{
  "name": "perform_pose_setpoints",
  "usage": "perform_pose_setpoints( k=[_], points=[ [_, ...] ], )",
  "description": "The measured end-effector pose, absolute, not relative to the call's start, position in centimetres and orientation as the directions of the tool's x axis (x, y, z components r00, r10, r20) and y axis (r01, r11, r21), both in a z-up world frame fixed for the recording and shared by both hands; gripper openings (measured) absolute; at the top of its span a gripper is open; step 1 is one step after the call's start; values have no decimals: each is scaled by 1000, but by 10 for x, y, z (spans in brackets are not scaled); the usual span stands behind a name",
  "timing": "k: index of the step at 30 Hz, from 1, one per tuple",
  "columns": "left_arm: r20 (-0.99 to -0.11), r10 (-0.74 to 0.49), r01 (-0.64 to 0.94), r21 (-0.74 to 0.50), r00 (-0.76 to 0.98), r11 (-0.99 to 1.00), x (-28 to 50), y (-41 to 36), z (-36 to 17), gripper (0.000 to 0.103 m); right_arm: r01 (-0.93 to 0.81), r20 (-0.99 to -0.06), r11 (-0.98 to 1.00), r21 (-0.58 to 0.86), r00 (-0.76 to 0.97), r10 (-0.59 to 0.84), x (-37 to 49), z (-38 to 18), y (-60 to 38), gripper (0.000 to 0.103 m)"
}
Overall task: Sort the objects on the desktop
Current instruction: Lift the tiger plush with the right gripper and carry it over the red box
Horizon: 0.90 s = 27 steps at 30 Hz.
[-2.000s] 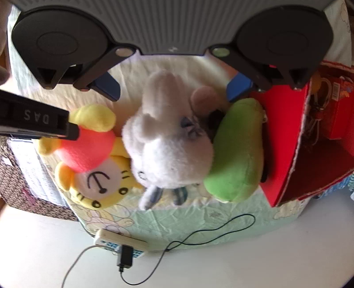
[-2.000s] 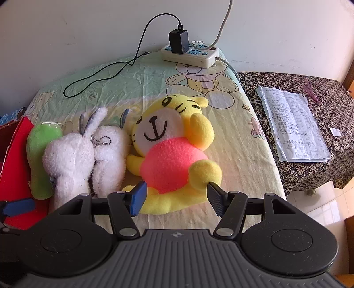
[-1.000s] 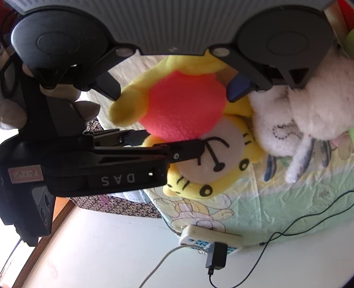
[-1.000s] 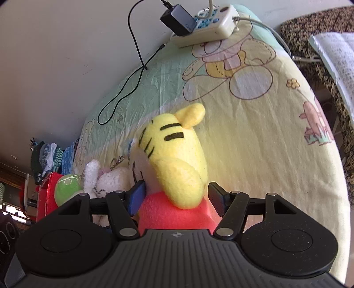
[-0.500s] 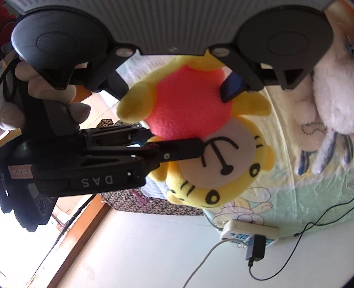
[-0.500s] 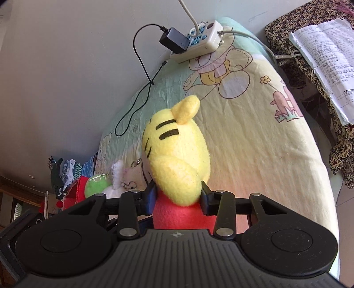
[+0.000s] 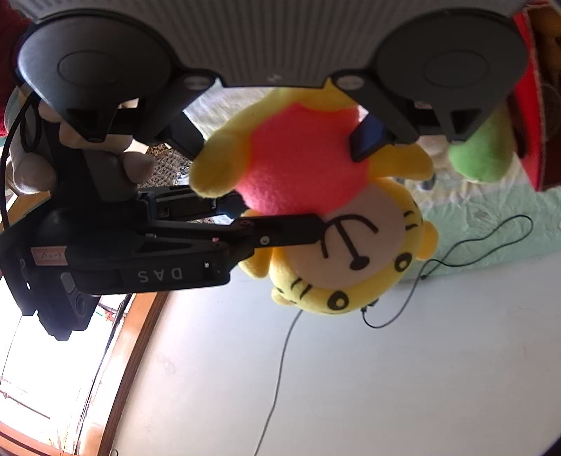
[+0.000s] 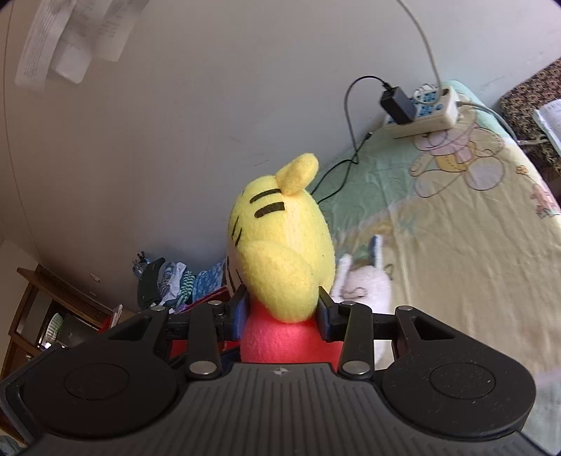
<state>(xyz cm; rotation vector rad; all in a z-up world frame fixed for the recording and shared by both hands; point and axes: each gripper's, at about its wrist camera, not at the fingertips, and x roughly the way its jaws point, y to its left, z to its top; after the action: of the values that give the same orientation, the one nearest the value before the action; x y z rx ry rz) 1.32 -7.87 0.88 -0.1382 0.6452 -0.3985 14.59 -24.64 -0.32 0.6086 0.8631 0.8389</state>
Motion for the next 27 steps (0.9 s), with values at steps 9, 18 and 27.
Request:
perform_pose_setpoints(
  k=[9,18,27],
  points=[
    [-518,-330,276,-181,789,944,-43,48,27,90,-451,-367,517,727,381,849,94,20,-120,41],
    [-527,-237,222,-94,816,971,-85,163,30,91,-449,-380,505,737,343,859,55,4,6,40],
    [-518,-391,294,-262,761,919,-58,191,-2,91,-382,-465,673,633,507,725,45,4,21,40]
  ],
)
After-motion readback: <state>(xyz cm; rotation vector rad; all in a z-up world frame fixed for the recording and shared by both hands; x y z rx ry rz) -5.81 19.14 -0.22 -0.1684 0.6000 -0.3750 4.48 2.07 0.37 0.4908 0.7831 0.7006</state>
